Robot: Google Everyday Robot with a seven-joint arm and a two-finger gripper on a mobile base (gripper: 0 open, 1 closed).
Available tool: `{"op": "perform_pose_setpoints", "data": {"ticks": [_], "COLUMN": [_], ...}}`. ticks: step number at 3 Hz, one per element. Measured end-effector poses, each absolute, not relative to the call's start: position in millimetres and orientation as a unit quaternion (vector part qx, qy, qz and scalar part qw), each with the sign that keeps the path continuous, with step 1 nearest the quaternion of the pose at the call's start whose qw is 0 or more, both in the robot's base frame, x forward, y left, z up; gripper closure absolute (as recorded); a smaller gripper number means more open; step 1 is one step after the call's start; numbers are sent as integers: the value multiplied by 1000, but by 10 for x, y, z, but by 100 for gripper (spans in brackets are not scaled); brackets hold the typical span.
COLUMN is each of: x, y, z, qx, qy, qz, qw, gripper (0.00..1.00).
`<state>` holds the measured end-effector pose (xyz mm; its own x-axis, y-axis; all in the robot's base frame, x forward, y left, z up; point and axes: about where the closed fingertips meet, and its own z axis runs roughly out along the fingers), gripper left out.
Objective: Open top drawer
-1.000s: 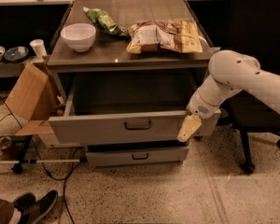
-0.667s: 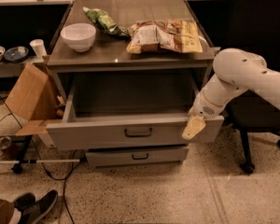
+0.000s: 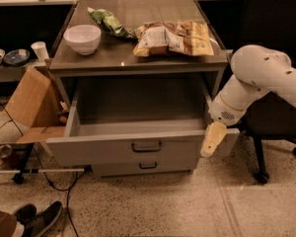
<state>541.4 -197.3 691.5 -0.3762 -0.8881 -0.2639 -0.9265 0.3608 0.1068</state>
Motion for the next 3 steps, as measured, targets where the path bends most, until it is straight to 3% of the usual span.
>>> {"op": "perform_pose_setpoints", "data": {"ticks": [2,3], "x": [5113,4932], "y": [-2055,-2056], "z": [6943,6946], "qx": [-567,-580], "qy": [812,800], "qz": [135,150], "qw": [37,8], "gripper": [0,19]}}
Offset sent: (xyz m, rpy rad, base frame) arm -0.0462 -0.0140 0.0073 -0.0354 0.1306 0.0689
